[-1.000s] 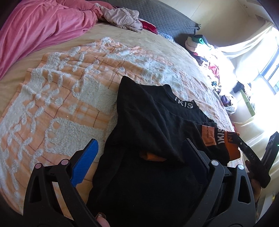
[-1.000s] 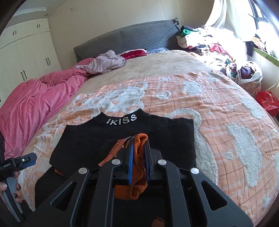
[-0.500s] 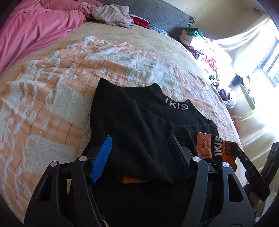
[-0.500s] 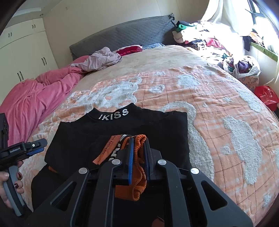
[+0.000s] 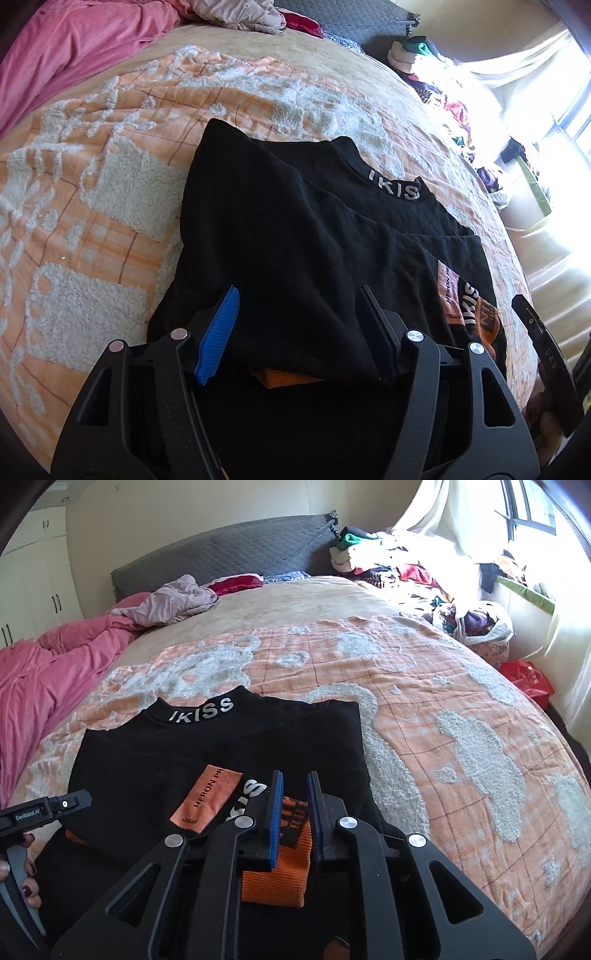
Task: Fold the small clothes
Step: 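Open the right gripper and withdraw both grippers from the folded sleeves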
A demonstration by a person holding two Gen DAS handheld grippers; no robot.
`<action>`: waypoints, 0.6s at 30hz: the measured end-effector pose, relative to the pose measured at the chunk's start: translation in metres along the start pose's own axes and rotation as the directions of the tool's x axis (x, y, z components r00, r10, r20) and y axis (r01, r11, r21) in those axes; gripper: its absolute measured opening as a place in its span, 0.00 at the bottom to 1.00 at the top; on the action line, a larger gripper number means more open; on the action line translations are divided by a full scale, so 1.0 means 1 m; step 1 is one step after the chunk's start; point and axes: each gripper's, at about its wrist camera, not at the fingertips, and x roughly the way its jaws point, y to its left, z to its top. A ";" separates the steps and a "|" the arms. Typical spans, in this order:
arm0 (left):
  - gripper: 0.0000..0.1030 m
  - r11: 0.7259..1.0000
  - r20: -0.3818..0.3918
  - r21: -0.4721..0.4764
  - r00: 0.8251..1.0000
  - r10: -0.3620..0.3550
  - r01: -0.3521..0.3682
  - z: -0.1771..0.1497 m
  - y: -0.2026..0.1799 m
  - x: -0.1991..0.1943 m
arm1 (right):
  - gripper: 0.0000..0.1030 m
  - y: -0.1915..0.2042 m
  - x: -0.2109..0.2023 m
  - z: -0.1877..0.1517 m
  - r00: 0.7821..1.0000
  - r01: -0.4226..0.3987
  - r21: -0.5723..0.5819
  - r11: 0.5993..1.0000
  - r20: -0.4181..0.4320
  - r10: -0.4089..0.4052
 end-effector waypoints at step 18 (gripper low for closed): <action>0.56 1.000 -0.001 0.003 1.000 -0.007 0.007 -0.008 0.003 0.002 | 0.26 0.057 0.010 -0.012 0.954 -0.275 -0.095 0.957 -0.149 0.259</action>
